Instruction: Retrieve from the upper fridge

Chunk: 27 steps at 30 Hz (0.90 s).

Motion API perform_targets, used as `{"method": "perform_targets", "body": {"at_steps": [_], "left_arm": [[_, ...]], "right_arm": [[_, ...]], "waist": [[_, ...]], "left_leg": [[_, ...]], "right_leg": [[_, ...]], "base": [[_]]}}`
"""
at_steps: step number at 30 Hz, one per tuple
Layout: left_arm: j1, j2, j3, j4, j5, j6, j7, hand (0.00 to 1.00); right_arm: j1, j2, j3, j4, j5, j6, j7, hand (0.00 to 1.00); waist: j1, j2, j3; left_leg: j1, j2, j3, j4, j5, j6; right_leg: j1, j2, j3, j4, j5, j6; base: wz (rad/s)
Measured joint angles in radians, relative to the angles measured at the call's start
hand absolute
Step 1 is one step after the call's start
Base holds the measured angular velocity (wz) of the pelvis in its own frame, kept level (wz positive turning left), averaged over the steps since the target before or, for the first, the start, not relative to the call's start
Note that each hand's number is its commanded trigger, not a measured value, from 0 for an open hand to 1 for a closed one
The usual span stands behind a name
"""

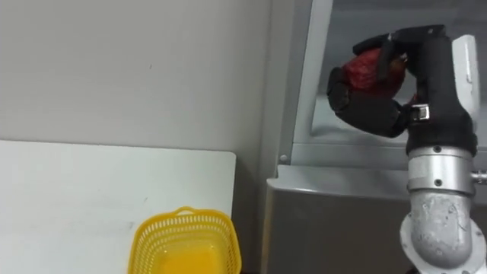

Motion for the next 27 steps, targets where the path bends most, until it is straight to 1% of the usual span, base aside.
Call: {"method": "perform_targets", "body": {"at_steps": [1, 2, 4, 6, 7, 9, 11, 12, 14, 15, 16, 17, 19, 20, 21, 22, 23, 25, 27], "left_arm": [[0.002, 0.000, 0.000, 0.003, 0.000, -0.007, 0.001, 0.00], [0.004, 0.000, 0.000, 0.005, 0.000, -0.011, 0.002, 0.00], [0.006, -0.002, 0.000, 0.015, 0.000, -0.027, 0.016, 0.00], [0.000, -0.001, 0.000, 0.025, -0.005, -0.039, 0.020, 0.00], [0.000, -0.002, -0.001, 0.031, -0.009, -0.049, 0.021, 0.00], [0.003, -0.002, -0.003, 0.032, -0.009, -0.057, 0.021, 0.00], [0.005, -0.002, -0.007, 0.035, -0.009, -0.063, 0.029, 0.00], [0.003, -0.002, -0.009, 0.038, -0.010, -0.067, 0.039, 0.00], [-0.002, -0.001, -0.009, 0.040, -0.010, -0.068, 0.041, 0.00], [-0.005, -0.001, -0.009, 0.040, -0.010, -0.068, 0.041, 0.00], [-0.008, 0.000, -0.014, 0.040, -0.010, -0.069, 0.041, 0.00], [-0.009, 0.001, -0.023, 0.040, -0.011, -0.068, 0.041, 0.00], [-0.024, 0.002, -0.060, 0.042, -0.011, -0.070, 0.040, 0.00], [-0.030, 0.002, -0.068, 0.048, -0.011, -0.075, 0.039, 0.00], [-0.045, 0.003, -0.082, 0.069, -0.009, -0.087, 0.039, 0.00], [-0.059, 0.005, -0.092, 0.083, -0.005, -0.090, 0.037, 0.00], [-0.064, 0.006, -0.095, 0.084, -0.003, -0.091, 0.037, 0.00], [-0.071, 0.011, -0.100, 0.084, -0.003, -0.091, 0.033, 0.00], [-0.075, 0.015, -0.100, 0.084, -0.003, -0.091, 0.020, 0.00]], "right_arm": [[0.007, 0.007, -0.006, -0.019, -0.001, -0.016, -0.014, 1.00], [0.010, 0.012, -0.008, -0.027, -0.001, -0.021, -0.021, 1.00], [0.018, 0.028, -0.010, -0.041, -0.001, -0.042, -0.044, 1.00], [0.029, 0.034, -0.012, -0.052, -0.001, -0.048, -0.056, 1.00], [0.037, 0.038, -0.012, -0.069, -0.012, -0.048, -0.058, 1.00], [0.057, 0.042, -0.010, -0.117, -0.054, -0.050, -0.073, 1.00], [0.070, 0.043, -0.010, -0.167, -0.085, -0.071, -0.089, 1.00], [0.070, 0.043, -0.009, -0.188, -0.109, -0.091, -0.100, 1.00], [0.070, 0.045, -0.004, -0.224, -0.152, -0.108, -0.116, 1.00], [0.070, 0.046, 0.007, -0.246, -0.170, -0.117, -0.123, 1.00], [0.070, 0.048, 0.032, -0.265, -0.204, -0.118, -0.122, 1.00], [0.070, 0.050, 0.046, -0.274, -0.220, -0.118, -0.121, 1.00], [0.070, 0.058, 0.111, -0.282, -0.279, -0.137, -0.108, 1.00], [0.070, 0.062, 0.127, -0.281, -0.291, -0.138, -0.101, 1.00], [0.071, 0.069, 0.158, -0.281, -0.307, -0.138, -0.083, 1.00], [0.072, 0.074, 0.185, -0.281, -0.315, -0.140, -0.066, 1.00], [0.073, 0.076, 0.194, -0.280, -0.322, -0.145, -0.057, 1.00], [0.073, 0.078, 0.241, -0.276, -0.344, -0.150, -0.030, 1.00], [0.074, 0.078, 0.278, -0.275, -0.373, -0.150, -0.004, 1.00]], "waist": [[-0.003, -0.001, 0.0000], [-0.005, -0.001, 0.0001], [-0.014, -0.007, 0.0043], [-0.017, -0.013, 0.0050], [-0.016, -0.015, 0.0048], [-0.014, -0.019, 0.0054], [-0.015, -0.020, 0.0047], [-0.014, -0.021, 0.0037], [-0.012, -0.022, 0.0031], [-0.010, -0.023, 0.0011], [-0.011, -0.023, 0.0004], [-0.011, -0.024, 0.0003], [-0.009, -0.024, 0.0003], [-0.007, -0.025, 0.0004], [0.000, -0.024, 0.0005], [0.011, -0.025, 0.0006], [0.015, -0.026, 0.0010], [0.037, -0.030, 0.0030], [0.043, -0.032, 0.0057]], "left_leg": [[0.001, 0.000, 0.000, -0.002, 0.001, 0.000], [0.003, 0.000, 0.000, -0.002, 0.001, -0.001], [0.014, 0.001, 0.001, -0.003, 0.001, -0.001], [0.016, 0.000, 0.005, -0.003, 0.001, -0.001], [0.016, 0.000, 0.012, -0.003, 0.001, -0.001], [0.014, 0.000, 0.015, -0.004, 0.001, -0.001], [0.015, -0.001, 0.016, -0.004, 0.001, 0.000], [0.016, -0.001, 0.016, -0.003, 0.001, 0.000], [0.016, 0.000, 0.019, -0.002, 0.001, 0.000], [0.015, 0.000, 0.021, -0.003, 0.001, 0.000], [0.015, 0.001, 0.022, -0.003, 0.001, -0.001], [0.015, 0.001, 0.023, -0.003, 0.001, -0.001], [0.017, 0.002, 0.023, -0.005, 0.001, -0.001], [0.017, 0.002, 0.024, -0.005, 0.001, -0.001], [0.018, 0.002, 0.022, -0.006, 0.001, -0.001], [0.019, 0.002, 0.023, -0.008, 0.001, -0.001], [0.020, 0.002, 0.023, -0.009, 0.001, -0.001], [0.022, 0.002, 0.021, -0.010, 0.001, -0.001], [0.021, 0.002, 0.016, -0.012, 0.001, -0.001]], "right_leg": [[0.003, 0.000, 0.000, 0.000, 0.000, 0.000], [0.005, 0.001, 0.000, 0.000, 0.000, 0.000], [0.013, 0.001, 0.003, -0.001, 0.000, 0.000], [0.011, 0.002, 0.009, -0.003, -0.002, 0.001], [0.012, 0.003, 0.018, -0.003, -0.003, 0.001], [0.010, 0.003, 0.021, -0.003, -0.003, 0.001], [0.004, 0.003, 0.022, -0.003, -0.003, 0.001], [0.004, 0.003, 0.022, -0.004, -0.003, 0.001], [0.005, 0.004, 0.024, -0.008, -0.003, 0.001], [0.007, 0.005, 0.024, -0.017, -0.002, 0.000], [0.008, 0.006, 0.024, -0.017, -0.002, 0.000], [0.008, 0.006, 0.023, -0.017, -0.002, 0.000], [0.014, 0.006, 0.023, -0.017, -0.002, 0.000], [0.014, 0.006, 0.023, -0.016, -0.002, 0.000], [0.014, 0.006, 0.025, -0.015, -0.002, 0.000], [0.014, 0.006, 0.026, -0.015, -0.001, 0.000], [0.014, 0.006, 0.026, -0.014, -0.001, 0.000], [0.017, 0.006, 0.024, -0.015, -0.001, 0.000], [0.018, 0.006, 0.019, -0.015, -0.001, 0.001]], "base": [[0.00], [0.00], [-0.02], [-0.08], [-0.13], [-0.09], [0.00], [0.00], [0.00], [0.00], [0.00], [0.00], [0.00], [0.00], [-0.04], [0.00], [0.00], [0.02], [0.08]]}}
